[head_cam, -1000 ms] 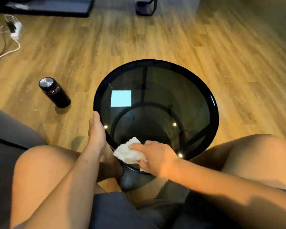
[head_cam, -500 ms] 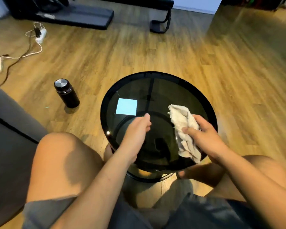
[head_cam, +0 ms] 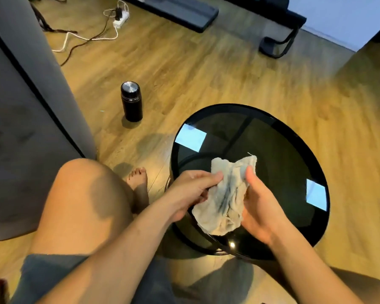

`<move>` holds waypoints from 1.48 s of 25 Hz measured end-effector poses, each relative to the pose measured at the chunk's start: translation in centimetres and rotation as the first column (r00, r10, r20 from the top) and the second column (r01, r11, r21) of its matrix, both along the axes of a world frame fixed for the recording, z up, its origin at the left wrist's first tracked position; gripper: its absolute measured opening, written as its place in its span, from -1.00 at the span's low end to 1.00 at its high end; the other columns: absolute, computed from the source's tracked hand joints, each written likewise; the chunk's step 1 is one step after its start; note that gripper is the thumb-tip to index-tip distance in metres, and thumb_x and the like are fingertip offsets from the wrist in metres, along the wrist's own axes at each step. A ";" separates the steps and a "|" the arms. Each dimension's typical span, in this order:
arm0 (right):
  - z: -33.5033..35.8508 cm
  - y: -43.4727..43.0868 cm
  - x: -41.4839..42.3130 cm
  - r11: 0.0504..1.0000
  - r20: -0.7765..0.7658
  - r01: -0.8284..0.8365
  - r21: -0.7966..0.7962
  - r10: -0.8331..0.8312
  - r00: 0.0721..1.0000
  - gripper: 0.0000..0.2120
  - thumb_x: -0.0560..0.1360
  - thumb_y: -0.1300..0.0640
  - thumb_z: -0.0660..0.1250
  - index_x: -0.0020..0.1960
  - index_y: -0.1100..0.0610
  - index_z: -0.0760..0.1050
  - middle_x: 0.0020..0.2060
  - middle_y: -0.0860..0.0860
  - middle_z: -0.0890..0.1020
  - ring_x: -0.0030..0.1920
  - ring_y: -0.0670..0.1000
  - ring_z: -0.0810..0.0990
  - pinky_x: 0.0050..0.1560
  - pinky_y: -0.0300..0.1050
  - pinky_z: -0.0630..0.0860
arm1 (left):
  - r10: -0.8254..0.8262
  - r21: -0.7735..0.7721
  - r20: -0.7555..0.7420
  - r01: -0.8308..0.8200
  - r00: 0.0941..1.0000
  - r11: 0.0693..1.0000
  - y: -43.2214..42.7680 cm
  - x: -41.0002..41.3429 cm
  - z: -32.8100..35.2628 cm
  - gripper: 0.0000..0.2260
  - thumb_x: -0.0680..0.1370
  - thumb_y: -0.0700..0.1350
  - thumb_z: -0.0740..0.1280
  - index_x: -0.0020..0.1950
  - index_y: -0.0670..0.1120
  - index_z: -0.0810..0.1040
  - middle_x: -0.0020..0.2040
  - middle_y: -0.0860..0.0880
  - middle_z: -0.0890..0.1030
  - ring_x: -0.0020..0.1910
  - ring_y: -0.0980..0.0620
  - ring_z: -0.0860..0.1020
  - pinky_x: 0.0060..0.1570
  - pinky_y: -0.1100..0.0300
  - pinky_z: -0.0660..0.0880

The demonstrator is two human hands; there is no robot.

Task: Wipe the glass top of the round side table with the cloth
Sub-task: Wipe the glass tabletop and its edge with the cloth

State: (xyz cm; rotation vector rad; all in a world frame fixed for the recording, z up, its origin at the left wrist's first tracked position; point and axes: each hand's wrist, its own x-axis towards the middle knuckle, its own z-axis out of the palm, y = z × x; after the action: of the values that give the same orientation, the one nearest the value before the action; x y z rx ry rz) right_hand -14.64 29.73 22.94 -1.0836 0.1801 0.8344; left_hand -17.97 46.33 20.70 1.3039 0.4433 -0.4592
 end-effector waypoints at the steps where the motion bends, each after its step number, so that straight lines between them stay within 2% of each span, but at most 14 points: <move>1: -0.2 0.6 0.5 0.995 0.050 0.006 -0.095 -0.001 0.999 -0.34 0.45 -0.20 0.38 0.41 0.14 0.41 0.27 0.20 0.59 0.27 0.20 0.58 0.18 0.09 0.56 | 0.014 -0.023 0.008 -0.014 1.000 1.000 -0.1 0.6 0.1 -0.72 0.47 0.16 0.45 0.01 -0.01 0.69 -0.08 0.01 0.71 -0.10 0.06 0.67 -0.15 0.19 0.51; 5: -0.6 0.9 3.2 0.878 0.257 0.138 -0.458 -0.018 0.966 -0.68 0.56 -0.02 0.32 0.26 0.10 0.53 0.08 0.08 0.70 0.09 0.08 0.69 0.15 0.09 0.58 | 0.182 0.094 0.108 -0.192 0.977 0.977 -0.8 2.9 0.3 -0.84 0.54 0.04 0.40 0.00 -0.02 0.67 -0.06 0.02 0.69 -0.05 0.06 0.66 -0.12 0.17 0.56; 8: 0.2 1.3 5.0 0.788 0.304 0.106 -0.607 0.107 0.947 -0.72 0.53 -0.04 0.33 0.10 0.12 0.60 0.01 0.06 0.72 0.00 0.04 0.72 0.01 -0.01 0.61 | 0.290 0.125 0.194 -0.317 0.937 0.940 0.1 3.5 -0.3 -0.71 0.54 0.13 0.26 0.02 -0.06 0.60 -0.05 -0.04 0.65 -0.06 0.03 0.62 -0.06 0.05 0.56; 14: 1.0 9.5 7.7 0.930 0.237 -0.138 -0.341 0.227 0.944 -0.66 0.50 0.04 0.32 0.21 0.17 0.53 0.09 0.14 0.69 0.07 0.12 0.69 0.01 0.04 0.64 | 0.641 0.260 0.193 -0.668 0.743 0.697 5.1 3.5 -0.5 -0.85 0.66 0.02 0.16 0.09 -0.02 0.43 -0.09 0.08 0.53 -0.07 0.22 0.51 -0.15 0.45 0.34; 17: -2.5 15.1 10.6 0.843 0.371 -0.134 -0.521 0.365 0.854 -0.75 0.53 0.08 0.39 0.18 0.12 0.50 0.05 0.17 0.68 0.00 0.11 0.69 0.01 0.08 0.61 | 0.703 0.478 0.262 -0.722 0.661 0.500 6.5 3.3 -1.8 -0.63 0.59 0.14 0.17 0.35 0.03 0.33 0.33 0.03 0.43 0.34 0.03 0.37 0.30 0.18 0.30; 20: -5.7 17.0 14.5 0.385 0.417 0.169 -0.907 0.770 0.484 -0.54 0.47 0.07 0.45 0.31 0.06 0.36 0.13 0.20 0.51 -0.02 0.10 0.54 -0.01 -0.04 0.48 | 0.206 0.744 0.120 -0.225 0.971 0.629 4.5 2.9 -2.6 -0.43 0.59 0.18 0.12 0.54 -0.04 0.20 0.63 -0.08 0.02 0.59 -0.04 -0.05 0.55 0.00 -0.03; 22: -6.3 17.3 15.6 0.366 0.401 0.399 -0.841 0.916 0.004 -0.47 0.48 0.11 0.40 0.41 0.10 0.35 0.24 0.17 0.42 0.13 0.15 0.47 0.12 0.01 0.46 | -0.085 0.797 0.011 0.043 0.996 0.603 2.8 2.7 -2.7 -0.43 0.61 0.14 0.16 0.54 -0.13 0.23 0.62 -0.14 -0.20 0.57 -0.12 -0.29 0.54 -0.04 -0.18; 24: -6.5 18.7 14.8 0.420 0.301 0.246 -0.874 0.864 -0.405 -0.58 0.53 0.04 0.26 0.38 0.05 0.46 0.29 0.08 0.51 0.29 0.13 0.46 0.27 0.16 0.40 | -0.161 0.831 -0.038 0.120 0.986 0.543 1.7 2.8 -3.4 -0.43 0.60 0.14 0.19 0.51 -0.17 0.30 0.62 -0.17 -0.10 0.56 -0.21 -0.27 0.51 -0.12 -0.23; 27: -8.2 19.9 15.2 0.133 -0.003 0.148 -0.980 0.733 -0.680 -0.51 0.59 -0.19 -0.02 0.12 -0.07 0.66 0.15 -0.06 0.66 0.28 0.03 0.52 0.36 0.15 0.29 | -0.104 0.899 -0.010 0.055 0.995 0.434 2.5 3.4 -4.4 -0.43 0.54 0.16 0.30 0.43 -0.17 0.44 0.57 -0.21 0.17 0.56 -0.29 -0.02 0.43 -0.22 -0.27; 30: -8.6 20.7 20.6 0.117 -0.046 0.241 -0.963 0.814 -0.579 -0.44 0.56 -0.21 -0.05 0.07 -0.02 0.67 0.16 0.05 0.67 0.23 0.13 0.57 0.27 0.13 0.40 | -0.167 0.832 0.083 0.024 0.982 0.554 0.2 3.0 -3.5 -0.46 0.64 -0.03 0.20 0.54 -0.25 0.17 0.59 -0.24 -0.28 0.50 -0.34 -0.39 0.35 -0.25 -0.43; 32: -7.5 21.4 24.9 -0.009 -0.115 0.337 -0.942 0.948 -0.296 -0.44 0.51 -0.23 -0.07 -0.04 0.02 0.64 0.10 0.17 0.66 0.16 0.24 0.58 0.15 0.10 0.47 | -0.207 0.836 0.037 0.083 0.978 0.542 2.2 4.2 -6.3 -0.45 0.65 -0.04 0.15 0.55 -0.27 0.09 0.56 -0.29 -0.31 0.50 -0.36 -0.39 0.44 -0.28 -0.28; 34: -6.9 21.7 26.6 -0.099 -0.120 0.369 -0.924 0.992 -0.034 -0.48 0.54 -0.22 -0.03 -0.21 0.11 0.55 0.00 0.24 0.66 0.09 0.29 0.58 0.04 0.07 0.47 | 0.015 0.823 0.016 -0.022 1.000 0.567 6.4 5.1 -17.2 -0.39 0.60 0.10 -0.11 0.51 -0.27 0.19 0.59 -0.32 -0.04 0.56 -0.32 -0.09 0.48 -0.24 -0.04; 35: -7.0 21.5 26.2 -0.057 -0.072 0.387 -0.920 0.997 -0.024 -0.49 0.57 -0.18 0.02 -0.20 0.13 0.58 0.00 0.23 0.67 0.10 0.28 0.58 0.06 0.05 0.46 | 0.118 0.820 -0.111 0.024 0.987 0.571 11.1 6.3 -23.2 -0.26 0.49 0.15 -0.28 0.47 -0.22 0.28 0.55 -0.28 0.19 0.52 -0.25 0.15 0.43 -0.16 0.11; 37: -7.0 21.2 22.9 0.173 0.094 0.398 -0.901 0.973 -0.210 -0.59 0.58 -0.10 0.11 -0.11 0.09 0.66 -0.01 0.17 0.70 0.10 0.21 0.59 0.12 -0.01 0.43 | 0.255 0.799 -0.257 0.056 0.932 0.599 16.1 8.4 -35.1 -0.26 0.44 0.08 -0.36 0.40 -0.11 0.36 0.38 -0.13 0.46 0.32 -0.13 0.41 0.28 -0.03 0.29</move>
State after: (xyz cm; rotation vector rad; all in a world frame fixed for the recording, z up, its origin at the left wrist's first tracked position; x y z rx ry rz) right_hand 8.29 50.93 15.94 -2.8498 -1.5992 0.2136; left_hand -9.52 62.48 -14.42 2.0723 1.1194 -0.4006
